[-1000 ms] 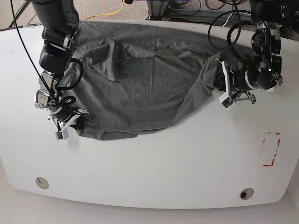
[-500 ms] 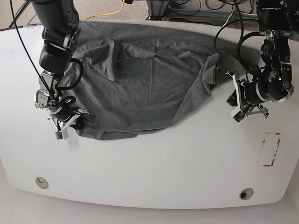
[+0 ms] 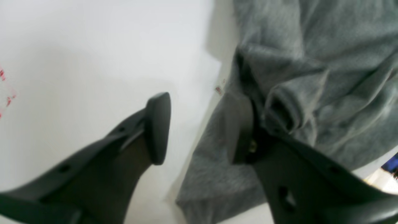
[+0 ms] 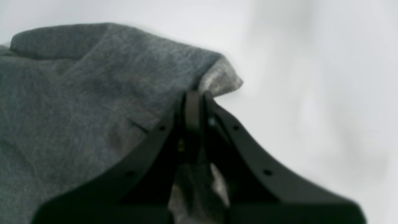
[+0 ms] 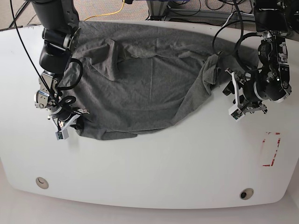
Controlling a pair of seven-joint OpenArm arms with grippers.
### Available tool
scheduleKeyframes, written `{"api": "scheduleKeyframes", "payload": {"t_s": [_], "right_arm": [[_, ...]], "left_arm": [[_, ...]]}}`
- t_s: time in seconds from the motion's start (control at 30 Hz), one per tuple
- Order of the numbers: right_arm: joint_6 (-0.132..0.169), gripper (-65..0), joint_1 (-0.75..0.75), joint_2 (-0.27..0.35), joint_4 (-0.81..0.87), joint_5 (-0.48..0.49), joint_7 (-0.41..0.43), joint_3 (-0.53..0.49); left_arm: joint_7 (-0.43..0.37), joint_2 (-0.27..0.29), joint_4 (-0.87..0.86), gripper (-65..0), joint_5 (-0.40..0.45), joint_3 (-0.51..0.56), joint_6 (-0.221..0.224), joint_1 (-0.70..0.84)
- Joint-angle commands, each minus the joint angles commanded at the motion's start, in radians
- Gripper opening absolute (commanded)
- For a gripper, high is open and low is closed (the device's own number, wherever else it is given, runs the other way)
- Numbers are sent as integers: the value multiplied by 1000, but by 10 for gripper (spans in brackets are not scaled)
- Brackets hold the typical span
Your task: Layout the t-shirt on the table in an organized manner, then fold the t-shirt properly
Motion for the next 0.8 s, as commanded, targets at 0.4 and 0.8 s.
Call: {"api": "scheduleKeyframes", "payload": {"t_s": [0.4, 0.8], "right_arm": [[0, -650, 0, 0, 0, 0, 2, 0], [0, -650, 0, 0, 0, 0, 2, 0]], "left_arm": [[2, 14, -3, -360, 2, 2, 0, 20], [5, 15, -3, -360, -6, 48, 0, 46]]}}
